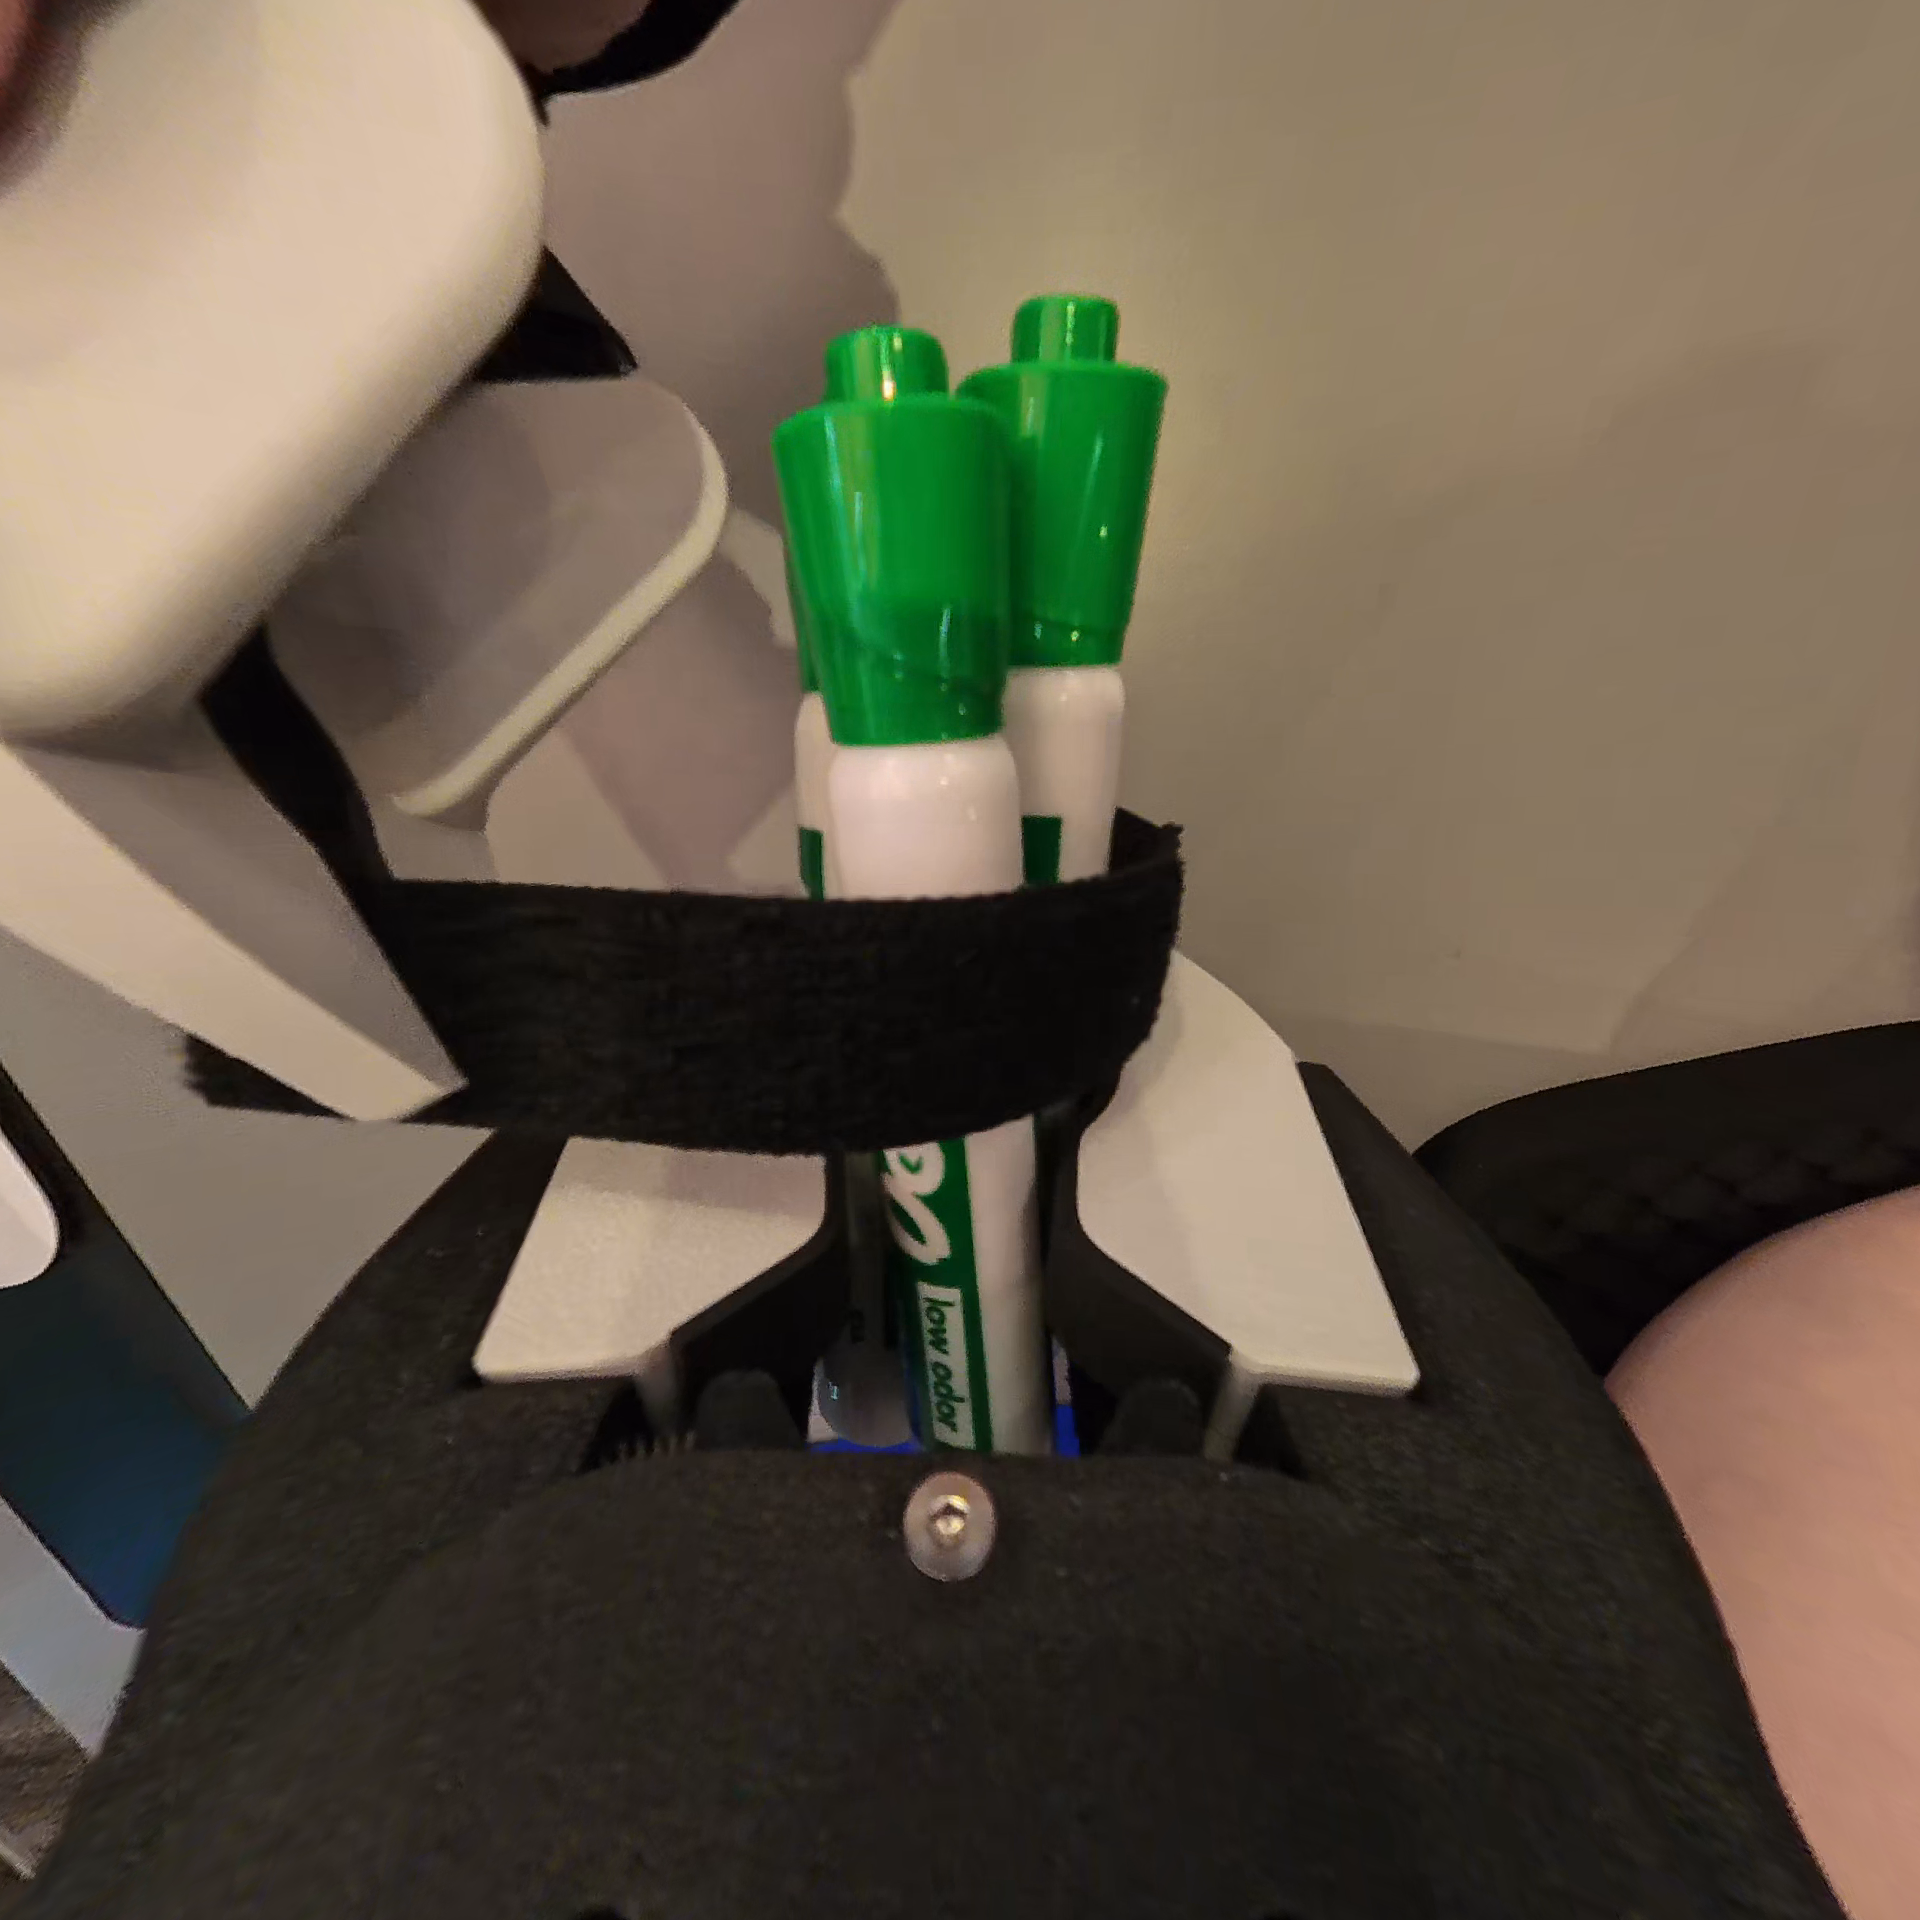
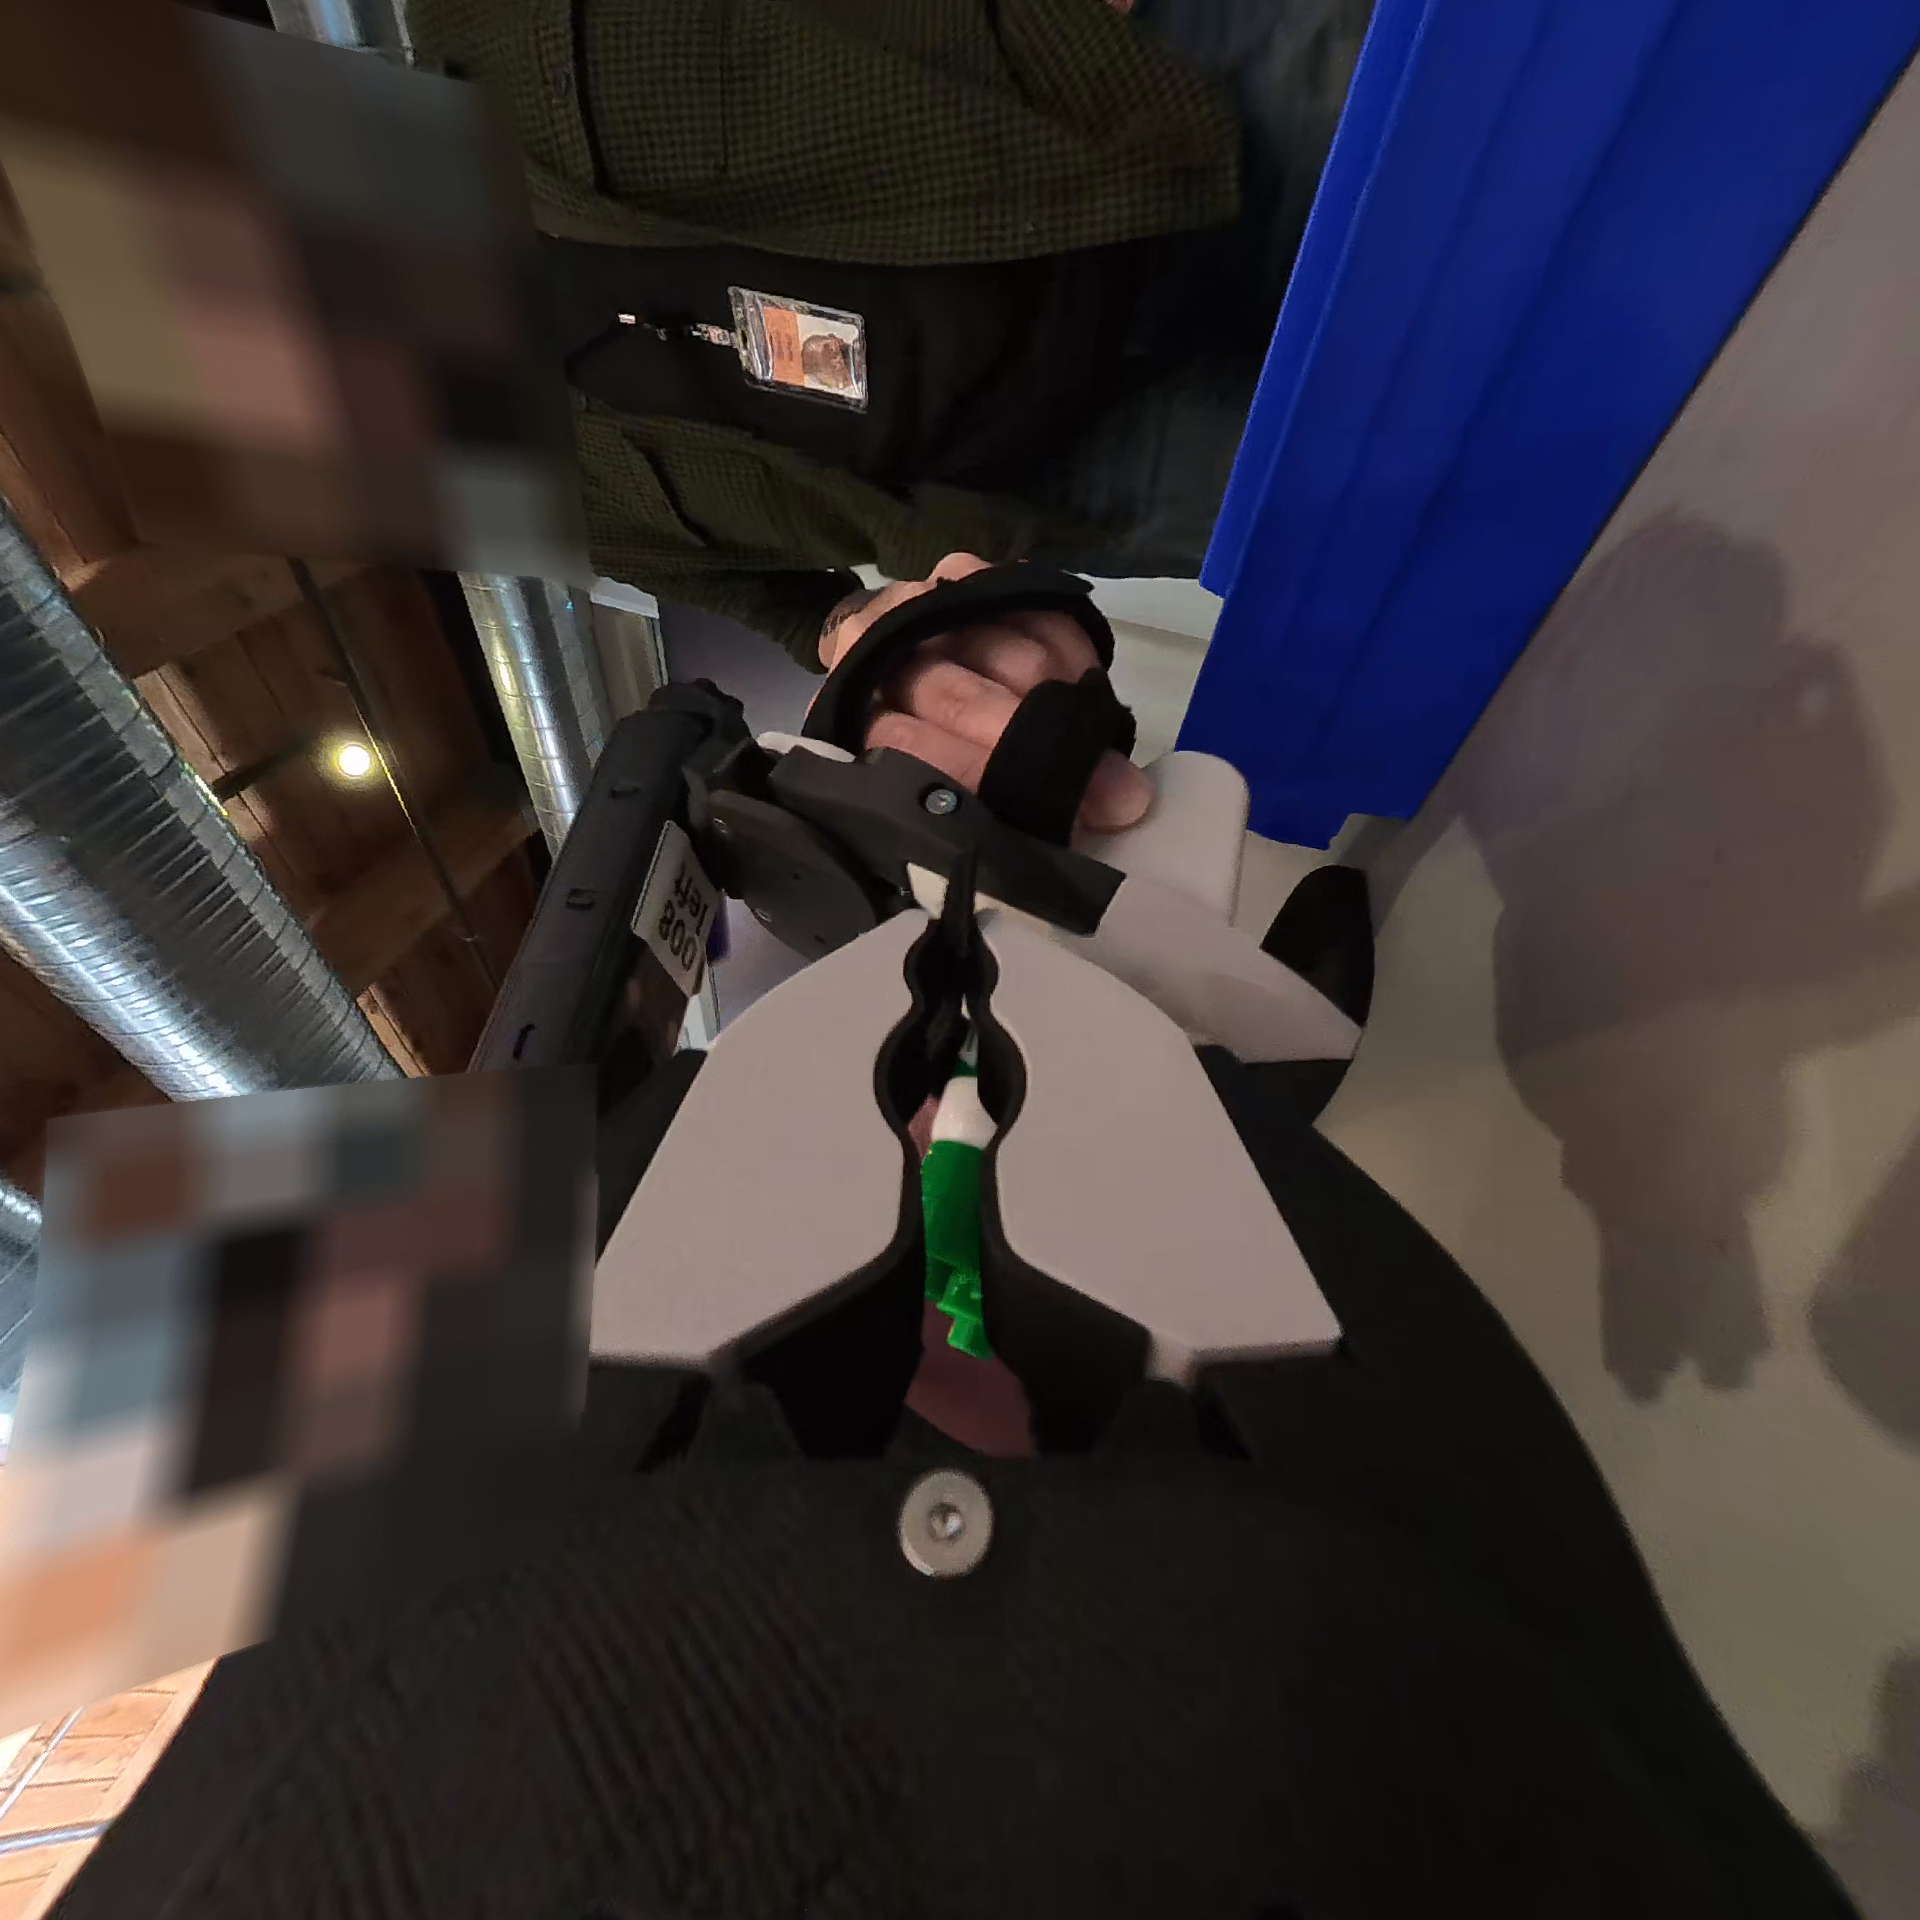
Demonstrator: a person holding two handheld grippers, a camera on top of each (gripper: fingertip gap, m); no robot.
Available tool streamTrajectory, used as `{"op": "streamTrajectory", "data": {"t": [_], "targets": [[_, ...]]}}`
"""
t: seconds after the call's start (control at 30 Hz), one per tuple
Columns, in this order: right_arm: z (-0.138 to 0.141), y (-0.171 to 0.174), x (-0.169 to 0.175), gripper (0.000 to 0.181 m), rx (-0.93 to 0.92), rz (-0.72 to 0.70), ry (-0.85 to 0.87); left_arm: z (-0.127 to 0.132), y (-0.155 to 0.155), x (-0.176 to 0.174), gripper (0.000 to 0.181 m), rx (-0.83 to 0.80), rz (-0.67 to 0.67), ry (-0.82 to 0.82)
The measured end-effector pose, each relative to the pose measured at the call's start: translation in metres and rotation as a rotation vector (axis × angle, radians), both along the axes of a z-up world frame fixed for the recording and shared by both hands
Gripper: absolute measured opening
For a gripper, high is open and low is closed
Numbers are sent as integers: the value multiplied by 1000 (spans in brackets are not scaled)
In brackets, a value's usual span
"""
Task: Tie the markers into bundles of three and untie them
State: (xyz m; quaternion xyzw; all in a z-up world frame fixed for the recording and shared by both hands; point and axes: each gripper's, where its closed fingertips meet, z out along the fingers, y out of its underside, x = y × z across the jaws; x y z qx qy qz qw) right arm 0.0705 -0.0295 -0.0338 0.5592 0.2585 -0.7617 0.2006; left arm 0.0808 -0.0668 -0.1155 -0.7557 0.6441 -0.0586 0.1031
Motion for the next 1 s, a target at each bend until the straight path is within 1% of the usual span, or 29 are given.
{"op": "streamTrajectory", "data": {"t": [0.3, 0.6, 1.0], "targets": [[-6, -2, -3, 5, -67, -22, -9, 6, -5, 6, 42, -11, -25, -54], [-6, 12, -1, 5, -83, -99, -2, 9, -6, 2, 42, -9, -11, -54], [-8, 12, -2, 18, -101, -93, 2, 12, -9, 7, 42, 0, -36, -67]]}}
